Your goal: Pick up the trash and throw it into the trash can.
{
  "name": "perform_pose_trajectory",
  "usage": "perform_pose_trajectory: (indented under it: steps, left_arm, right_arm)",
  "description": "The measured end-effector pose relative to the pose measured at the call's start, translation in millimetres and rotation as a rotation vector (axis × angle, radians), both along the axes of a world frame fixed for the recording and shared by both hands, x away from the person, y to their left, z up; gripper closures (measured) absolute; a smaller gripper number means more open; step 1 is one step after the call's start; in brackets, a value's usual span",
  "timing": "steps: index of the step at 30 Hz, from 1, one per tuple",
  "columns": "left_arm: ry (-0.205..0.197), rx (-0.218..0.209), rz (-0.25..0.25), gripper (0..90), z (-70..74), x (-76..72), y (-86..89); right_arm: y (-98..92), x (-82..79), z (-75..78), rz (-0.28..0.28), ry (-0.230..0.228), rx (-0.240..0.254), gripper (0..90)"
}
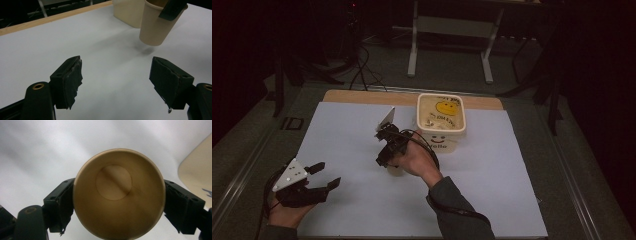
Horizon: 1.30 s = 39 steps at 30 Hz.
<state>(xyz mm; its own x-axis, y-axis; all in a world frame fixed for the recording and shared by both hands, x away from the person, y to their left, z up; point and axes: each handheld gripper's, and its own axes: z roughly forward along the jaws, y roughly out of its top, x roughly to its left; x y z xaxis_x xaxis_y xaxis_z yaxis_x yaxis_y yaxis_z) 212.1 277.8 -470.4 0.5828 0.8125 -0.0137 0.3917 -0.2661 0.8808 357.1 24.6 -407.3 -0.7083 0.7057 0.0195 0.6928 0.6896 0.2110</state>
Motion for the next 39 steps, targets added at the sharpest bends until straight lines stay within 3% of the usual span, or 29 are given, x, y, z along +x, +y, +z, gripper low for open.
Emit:
perform_pose_trajectory:
  steps: [23, 39]
  left_arm:
    - [0.002, -0.003, 0.001, 25.9, -0.1, 0.1, -0.1]
    - [0.004, 0.001, 0.000, 25.9, -0.1, 0.2, 0.3]
  right_arm:
    - [-6.7, 6.0, 37.4, 0.006, -0.038, -0.007, 17.8]
    - [-18.4, 15.7, 68.2, -0.023, -0.060, 0.002, 17.7]
